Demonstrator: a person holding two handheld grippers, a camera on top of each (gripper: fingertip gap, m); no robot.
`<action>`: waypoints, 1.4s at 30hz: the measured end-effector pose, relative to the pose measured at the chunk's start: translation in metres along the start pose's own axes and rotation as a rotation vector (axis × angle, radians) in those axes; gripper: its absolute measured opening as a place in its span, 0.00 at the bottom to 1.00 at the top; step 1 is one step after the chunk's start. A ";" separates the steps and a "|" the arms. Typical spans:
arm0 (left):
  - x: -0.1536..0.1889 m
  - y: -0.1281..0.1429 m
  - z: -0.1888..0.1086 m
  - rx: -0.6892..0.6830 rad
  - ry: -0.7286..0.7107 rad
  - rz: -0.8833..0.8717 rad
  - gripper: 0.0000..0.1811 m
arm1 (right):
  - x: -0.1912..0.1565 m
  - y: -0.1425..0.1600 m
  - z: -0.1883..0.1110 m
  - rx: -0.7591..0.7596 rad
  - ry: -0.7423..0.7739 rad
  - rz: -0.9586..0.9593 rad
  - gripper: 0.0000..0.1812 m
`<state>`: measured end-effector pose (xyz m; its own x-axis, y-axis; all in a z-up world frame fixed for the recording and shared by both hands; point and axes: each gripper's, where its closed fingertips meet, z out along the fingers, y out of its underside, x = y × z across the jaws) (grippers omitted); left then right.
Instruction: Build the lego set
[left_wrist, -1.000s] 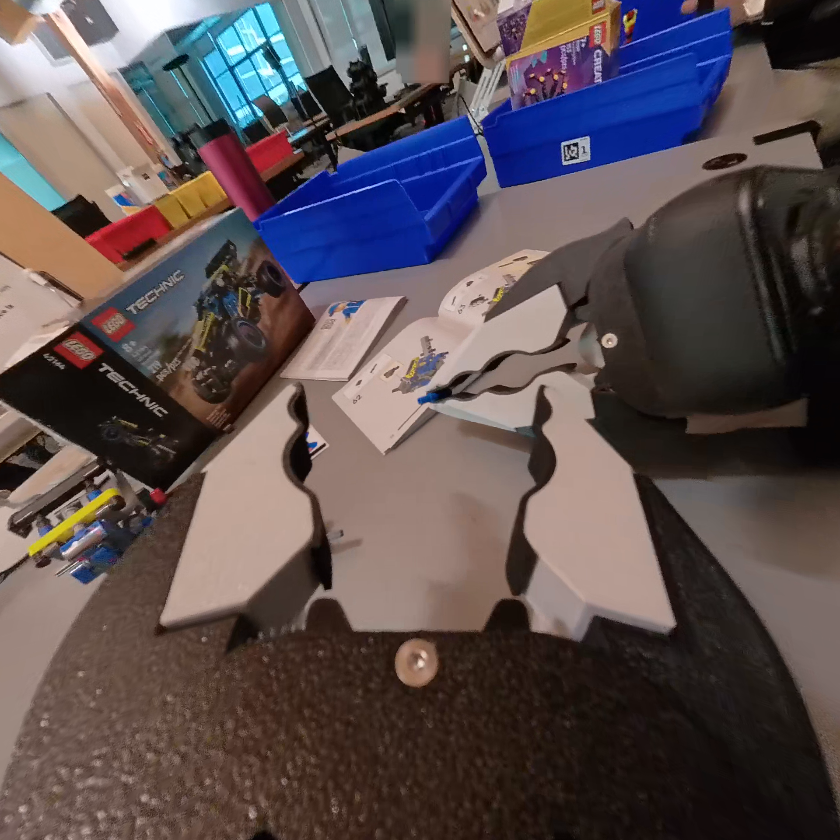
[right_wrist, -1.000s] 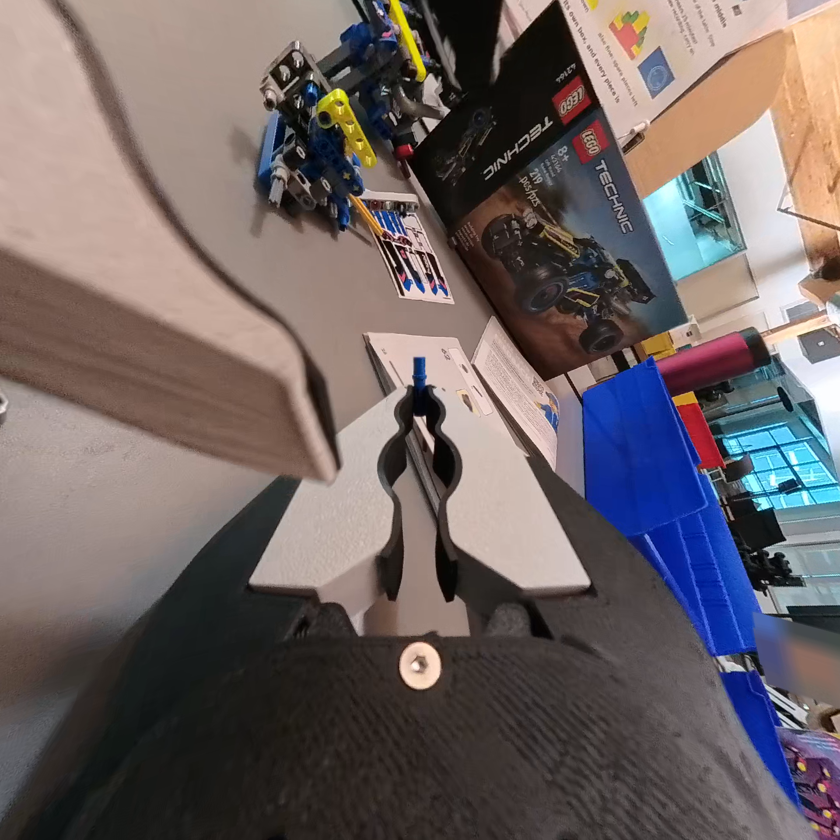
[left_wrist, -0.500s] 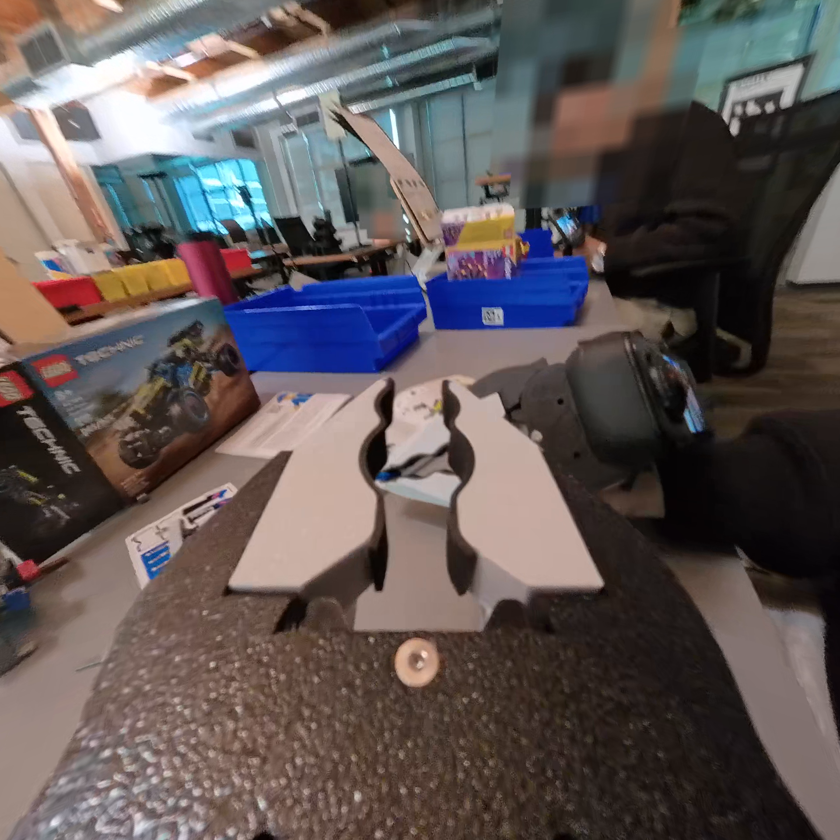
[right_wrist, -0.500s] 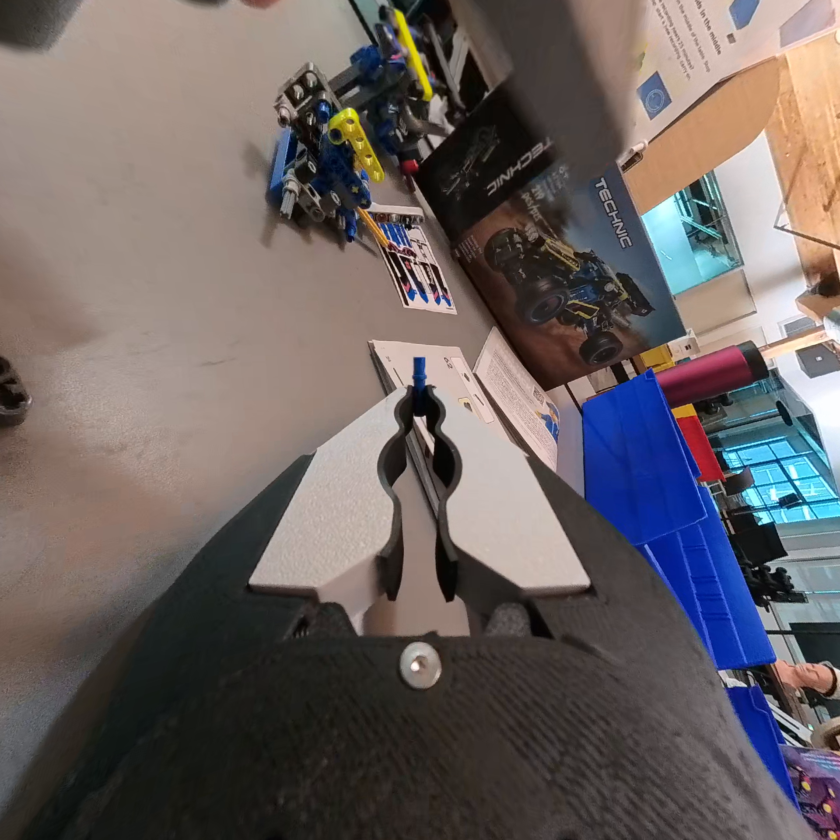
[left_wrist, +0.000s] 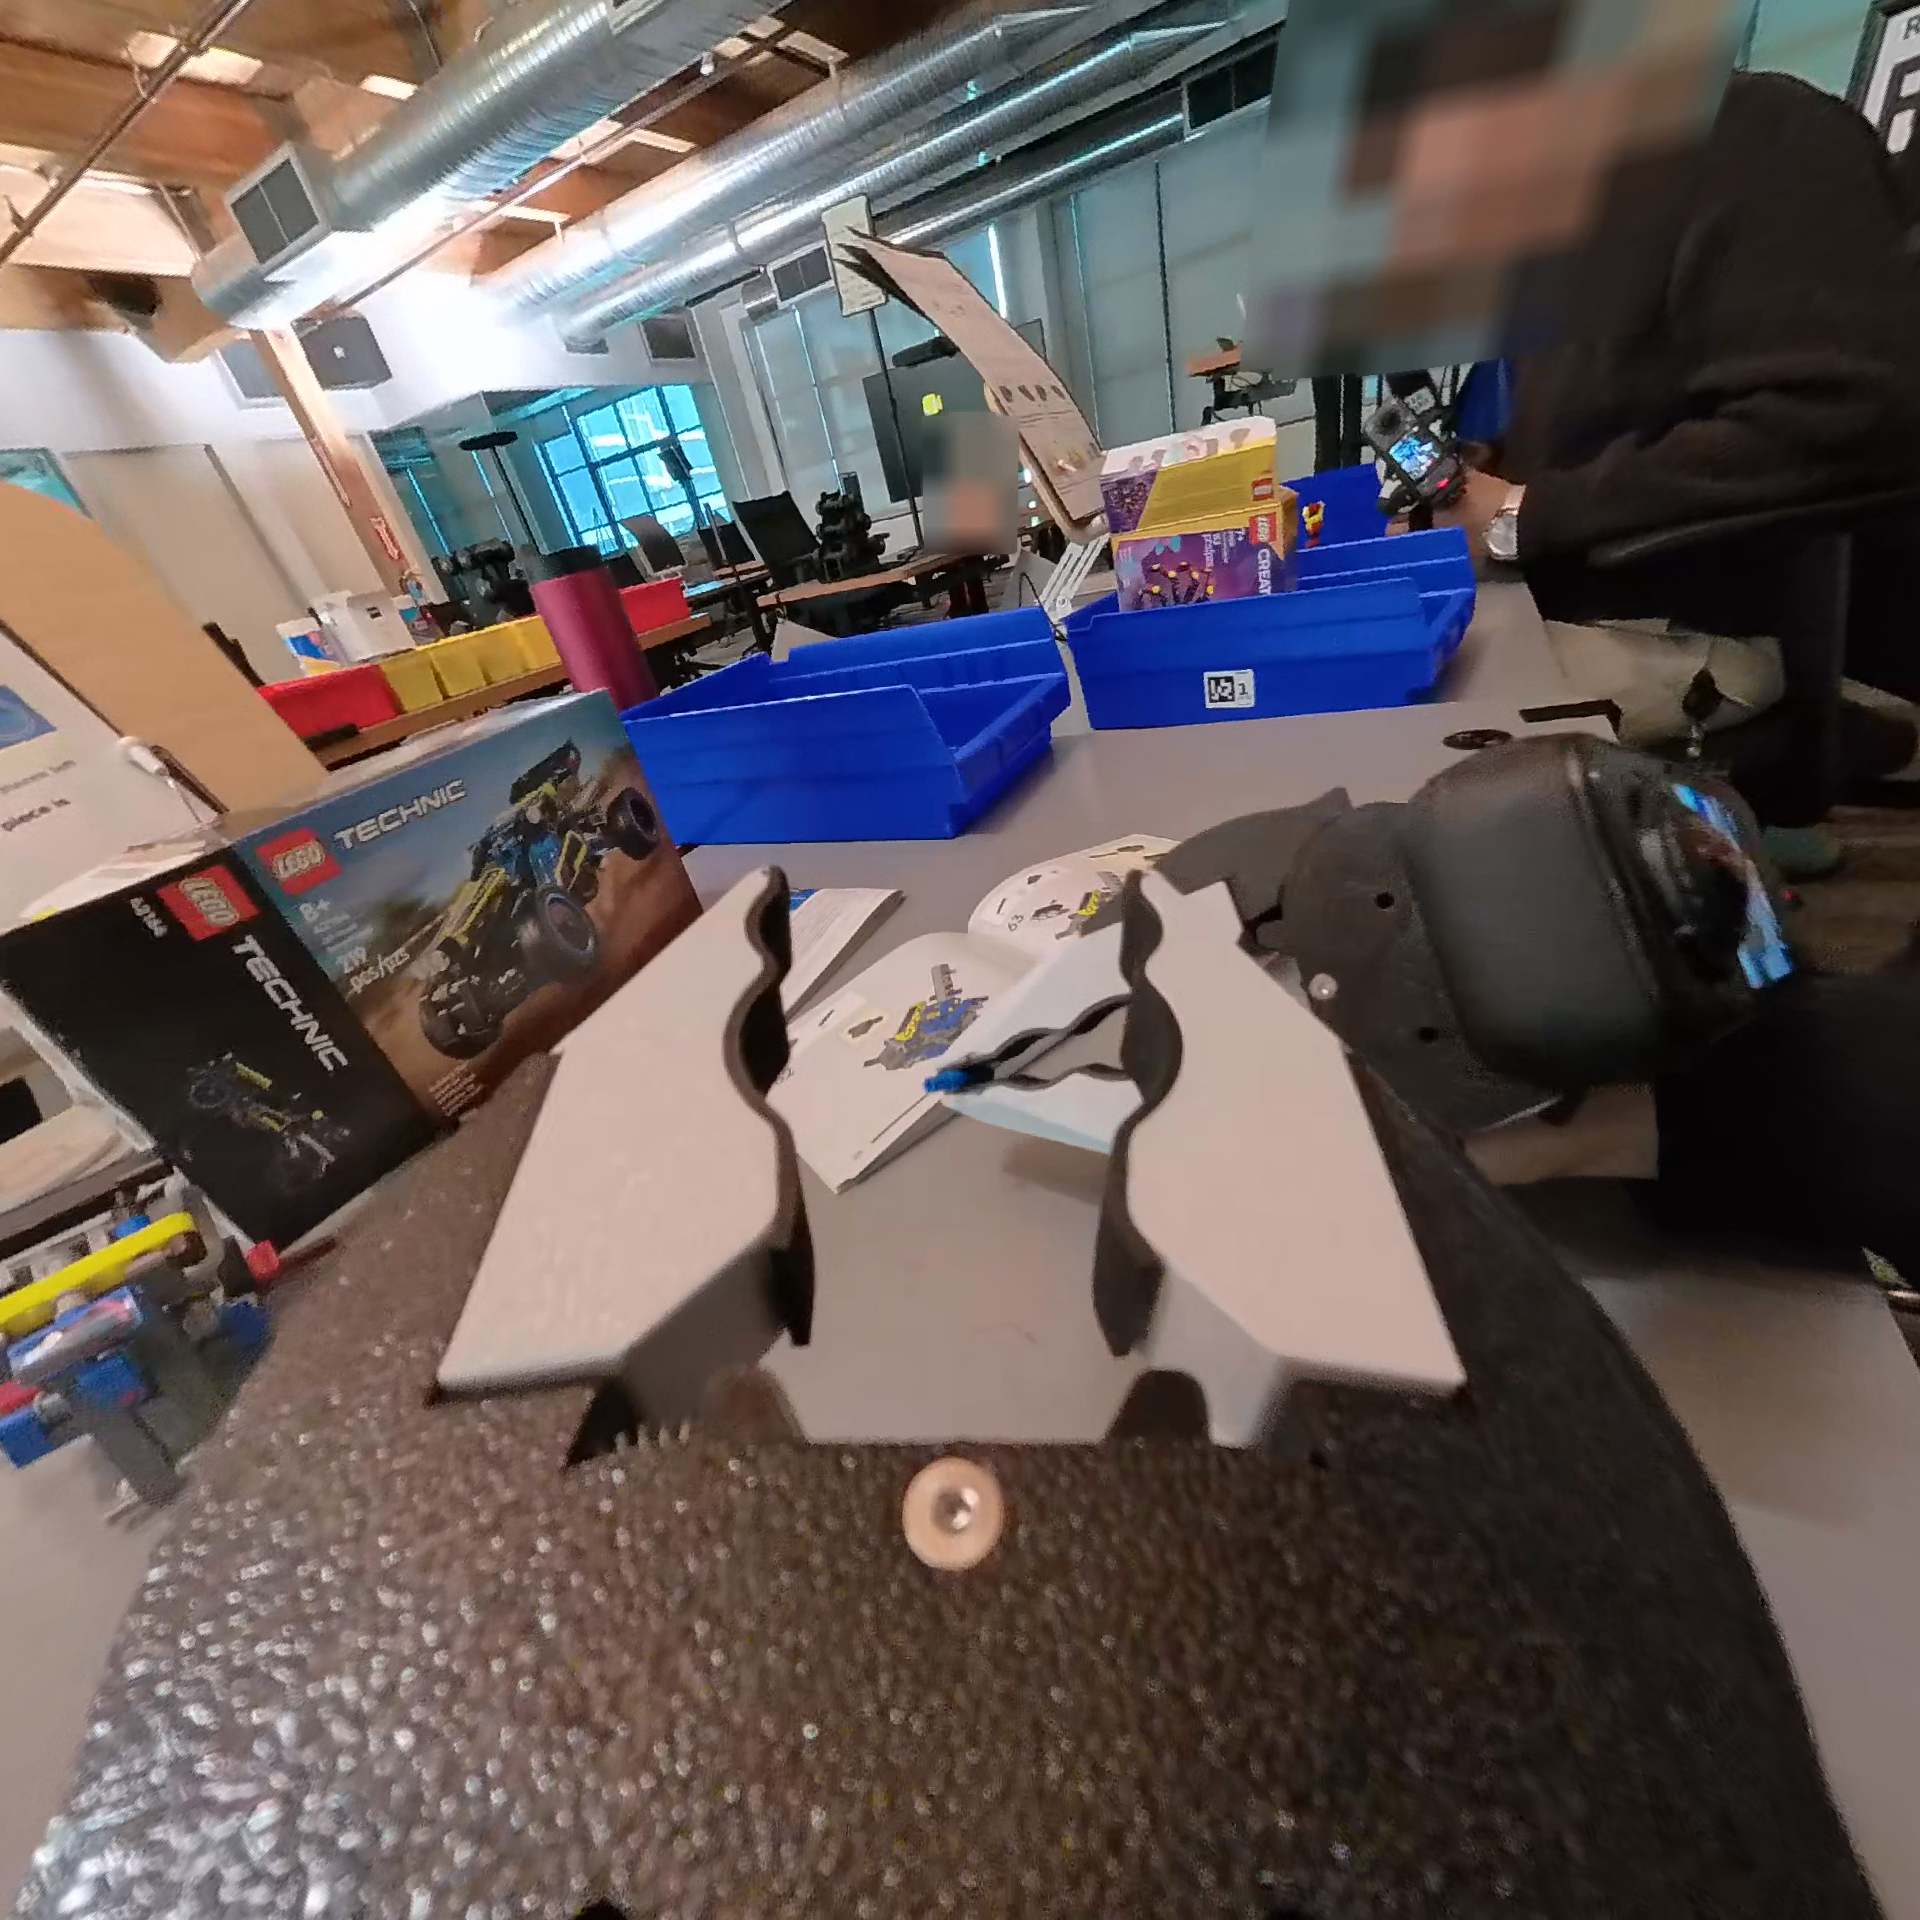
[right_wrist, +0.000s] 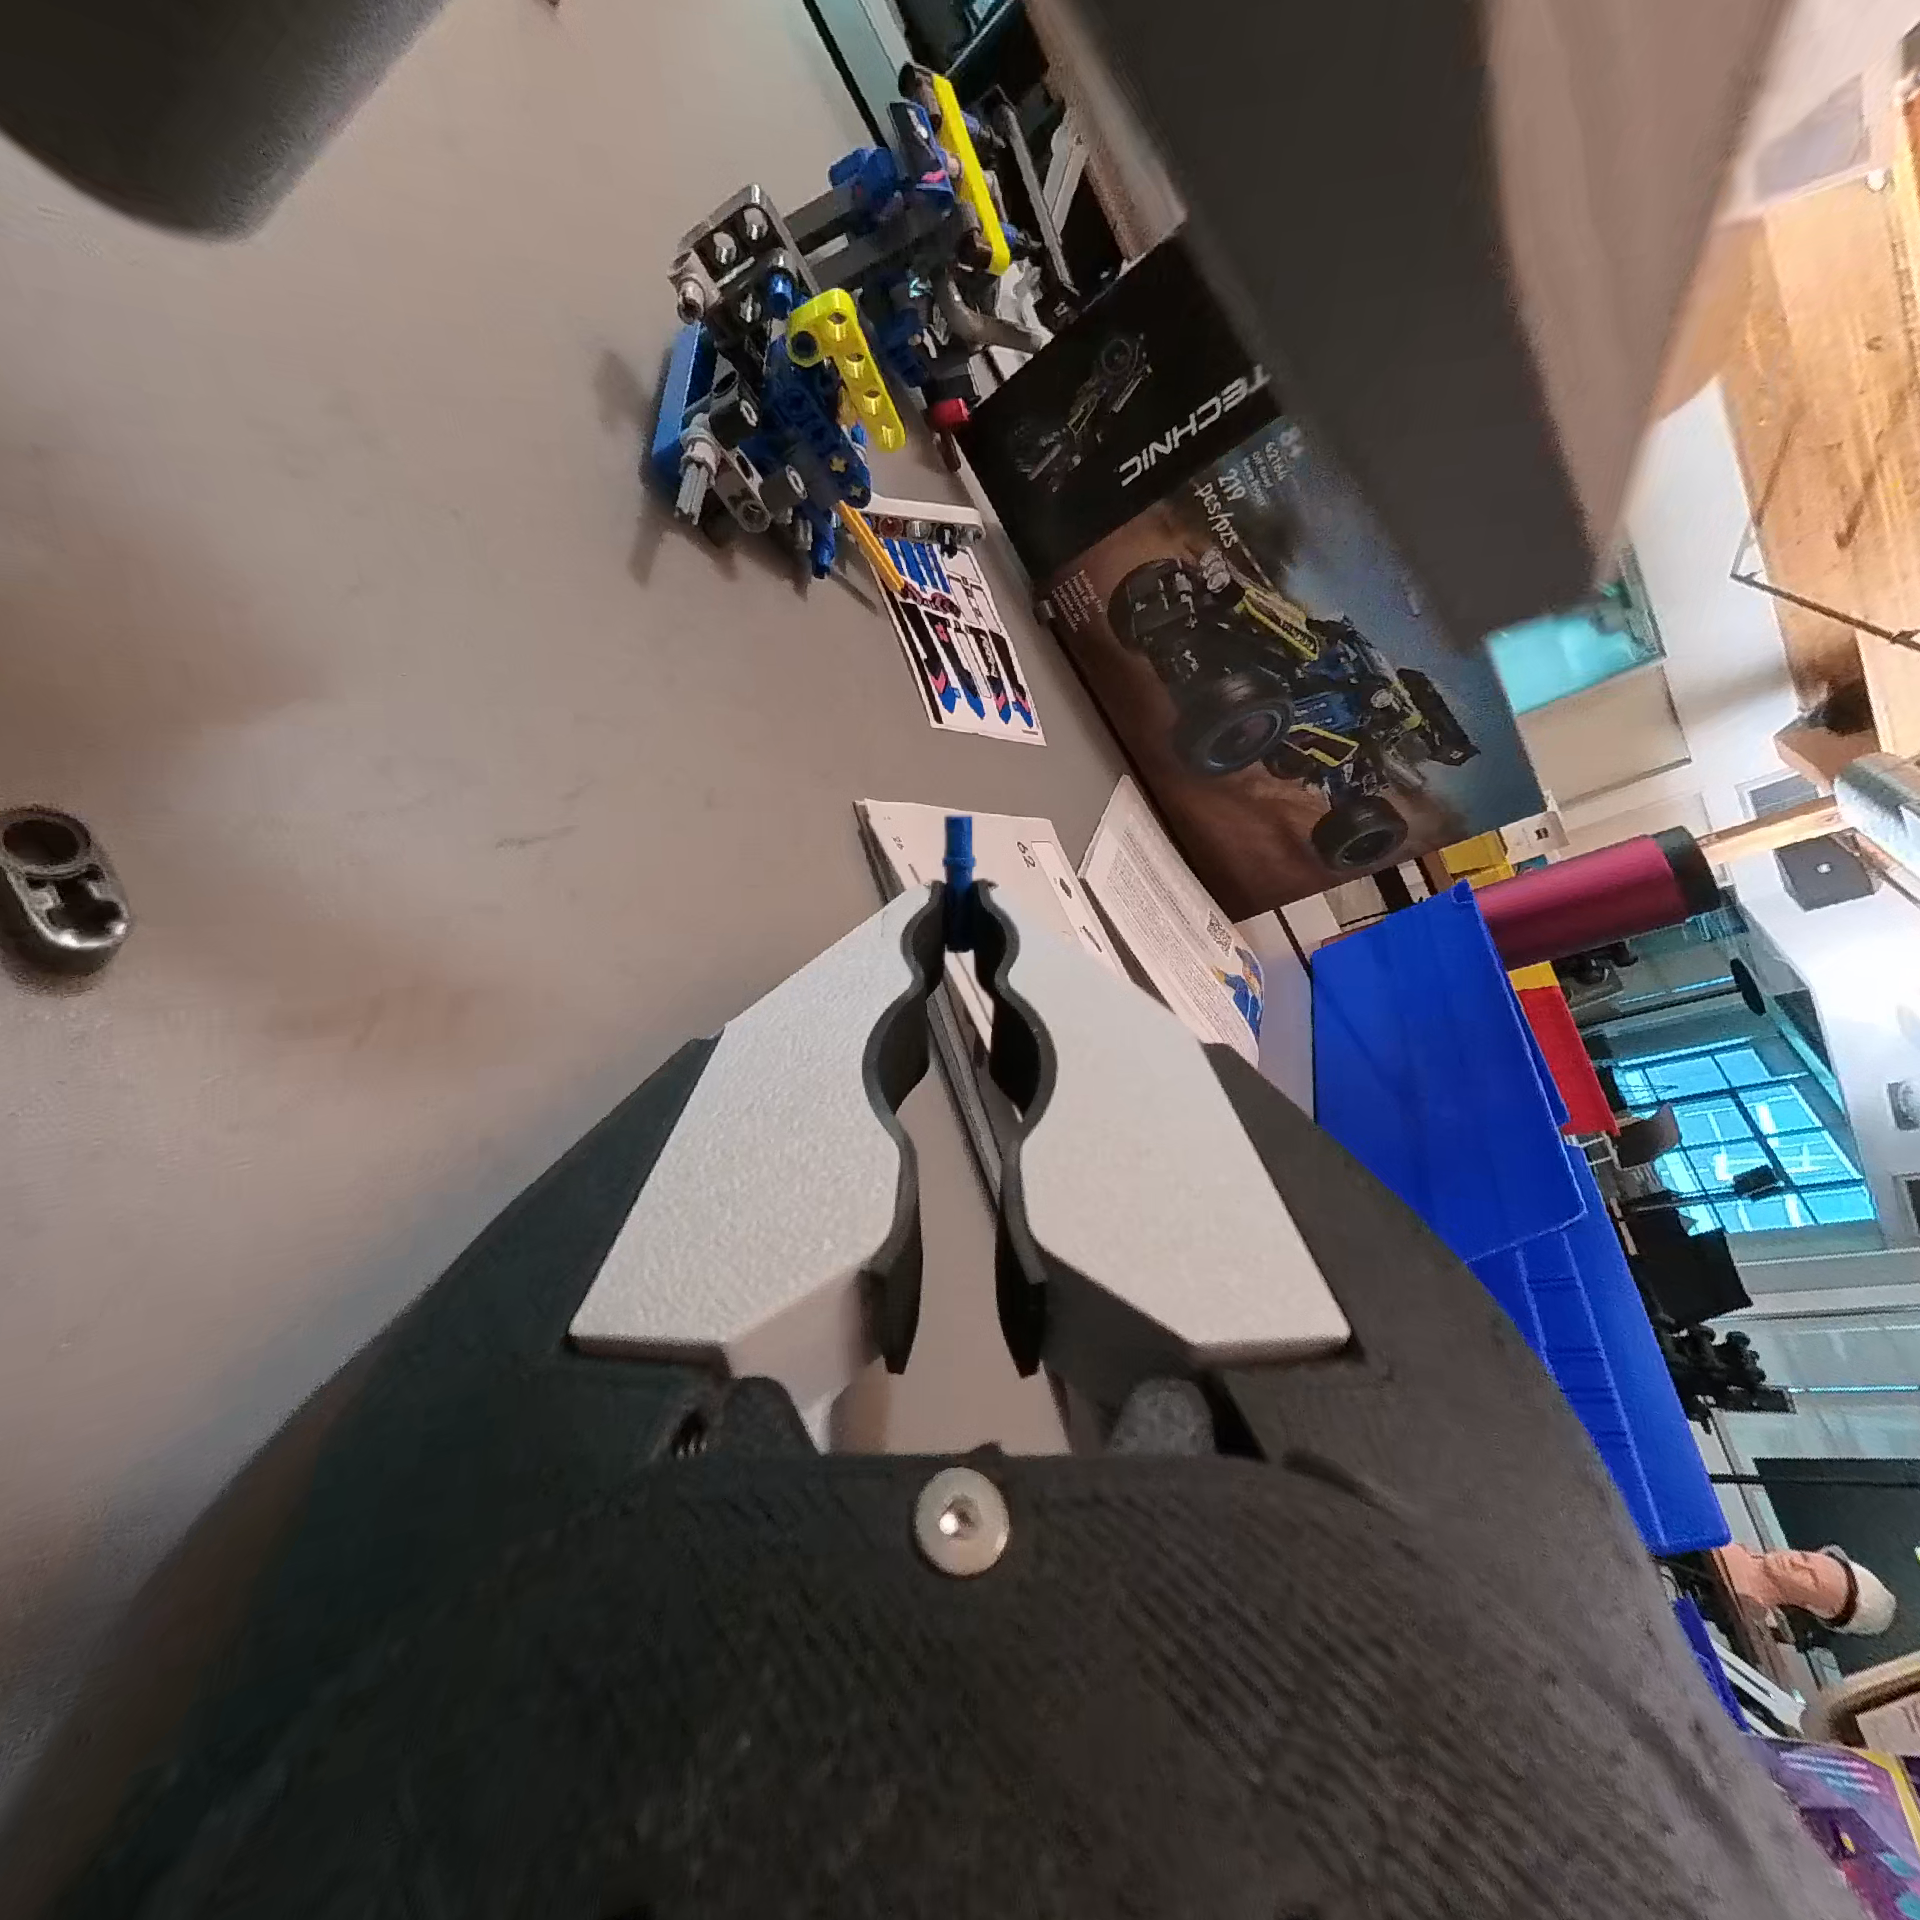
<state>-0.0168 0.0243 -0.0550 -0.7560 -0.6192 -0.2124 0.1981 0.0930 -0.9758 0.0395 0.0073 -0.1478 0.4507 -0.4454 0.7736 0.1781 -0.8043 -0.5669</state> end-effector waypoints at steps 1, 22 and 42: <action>-0.001 0.000 0.000 0.001 -0.003 -0.014 0.33 | 0.001 0.000 0.000 0.003 0.004 0.005 0.01; 0.001 0.006 -0.003 -0.052 0.066 -0.107 0.23 | 0.004 -0.004 -0.002 0.019 0.035 -0.026 0.02; 0.030 0.029 -0.016 -0.227 0.471 -0.373 0.16 | -0.003 -0.052 -0.072 0.349 -0.358 0.395 0.01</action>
<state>-0.0442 0.0210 -0.0904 -0.9518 -0.2378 0.1939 -0.2294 0.1320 -0.9643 -0.0337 0.0223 -0.1005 0.7944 -0.4744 0.3793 0.1863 -0.4041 -0.8955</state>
